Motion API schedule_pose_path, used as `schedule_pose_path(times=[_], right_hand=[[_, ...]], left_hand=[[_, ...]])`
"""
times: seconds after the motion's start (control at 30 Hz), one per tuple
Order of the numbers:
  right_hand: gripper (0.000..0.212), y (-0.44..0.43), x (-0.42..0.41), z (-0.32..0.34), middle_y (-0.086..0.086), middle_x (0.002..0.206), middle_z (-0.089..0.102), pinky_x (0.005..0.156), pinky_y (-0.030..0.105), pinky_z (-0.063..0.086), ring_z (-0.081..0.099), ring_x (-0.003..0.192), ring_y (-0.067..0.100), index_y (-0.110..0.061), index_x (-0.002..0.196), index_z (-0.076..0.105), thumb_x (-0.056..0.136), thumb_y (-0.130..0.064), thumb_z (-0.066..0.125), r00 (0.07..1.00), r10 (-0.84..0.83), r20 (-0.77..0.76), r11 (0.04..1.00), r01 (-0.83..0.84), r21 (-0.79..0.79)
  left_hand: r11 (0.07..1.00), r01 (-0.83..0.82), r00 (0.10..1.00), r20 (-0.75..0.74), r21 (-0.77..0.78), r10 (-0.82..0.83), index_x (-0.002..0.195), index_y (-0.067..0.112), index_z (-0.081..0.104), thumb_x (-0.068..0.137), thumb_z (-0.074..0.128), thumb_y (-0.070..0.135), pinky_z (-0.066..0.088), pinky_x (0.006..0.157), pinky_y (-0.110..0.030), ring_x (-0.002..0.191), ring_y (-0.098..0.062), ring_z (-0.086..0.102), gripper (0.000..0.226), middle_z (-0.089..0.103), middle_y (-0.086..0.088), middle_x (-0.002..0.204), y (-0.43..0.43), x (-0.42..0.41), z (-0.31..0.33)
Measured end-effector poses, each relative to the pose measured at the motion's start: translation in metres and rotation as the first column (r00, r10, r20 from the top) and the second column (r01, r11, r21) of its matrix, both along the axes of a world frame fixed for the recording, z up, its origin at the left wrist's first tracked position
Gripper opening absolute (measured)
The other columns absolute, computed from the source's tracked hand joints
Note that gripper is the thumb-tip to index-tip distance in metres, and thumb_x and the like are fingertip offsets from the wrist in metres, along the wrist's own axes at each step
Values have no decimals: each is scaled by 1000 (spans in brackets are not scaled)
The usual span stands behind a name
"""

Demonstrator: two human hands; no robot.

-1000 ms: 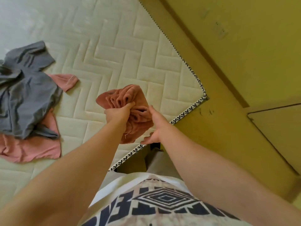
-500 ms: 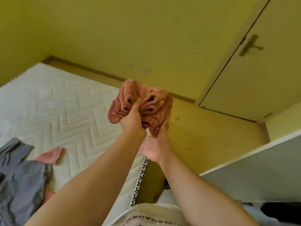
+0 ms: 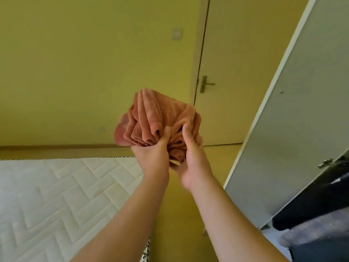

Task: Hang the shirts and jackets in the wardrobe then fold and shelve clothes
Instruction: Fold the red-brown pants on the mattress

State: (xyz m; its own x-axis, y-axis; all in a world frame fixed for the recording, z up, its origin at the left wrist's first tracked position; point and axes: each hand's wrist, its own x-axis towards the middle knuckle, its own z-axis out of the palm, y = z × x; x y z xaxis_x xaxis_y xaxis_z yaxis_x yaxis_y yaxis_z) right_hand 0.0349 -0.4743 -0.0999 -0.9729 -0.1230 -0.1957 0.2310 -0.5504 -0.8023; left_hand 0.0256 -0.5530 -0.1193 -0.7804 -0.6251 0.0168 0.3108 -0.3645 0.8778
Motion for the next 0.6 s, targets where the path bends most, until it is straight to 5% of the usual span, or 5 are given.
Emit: schedule_pose_path(times=[0.13, 0.27, 0.33, 0.6], right_hand=[[92, 32, 0, 31, 8, 124, 68, 72, 39, 59, 70, 105, 26, -24, 135, 48, 59, -52, 90, 984, -178, 1, 984, 178, -28], [82, 68, 4, 55, 4, 129, 65, 85, 43, 57, 68, 110, 24, -29, 142, 43, 70, -42, 81, 933, -331, -139, 943, 321, -86], [81, 89, 8, 68, -1, 136, 61, 98, 51, 52, 64, 117, 22, -33, 145, 39, 74, -39, 78, 871, -413, -264, 910, 406, -86], [83, 188, 54, 125, -4, 163, 23, 121, 44, 26, 28, 146, 5, -17, 156, 16, 87, -32, 60, 334, -634, -698, 564, 817, -121]], left_hand=[[993, 8, 992, -126, -117, -23, 122, 19, 54, 61, 95, 22, 56, 79, -17, 103, -5, 70, 73, 74, 11, 109, 44, 9, 34], [988, 70, 955, -276, -136, -105, 125, 12, 54, 69, 90, 9, 57, 85, -23, 110, -12, 69, 66, 72, 0, 116, 82, 17, 72], [982, 105, 932, -330, -156, -153, 124, 17, 54, 72, 88, 18, 54, 87, -20, 113, -9, 67, 63, 71, 4, 118, 102, 22, 88], [870, 422, 733, -469, -254, -492, 146, 30, 44, 77, 71, 67, 38, 115, -43, 137, -13, 49, 83, 52, 4, 147, 205, 53, 138]])
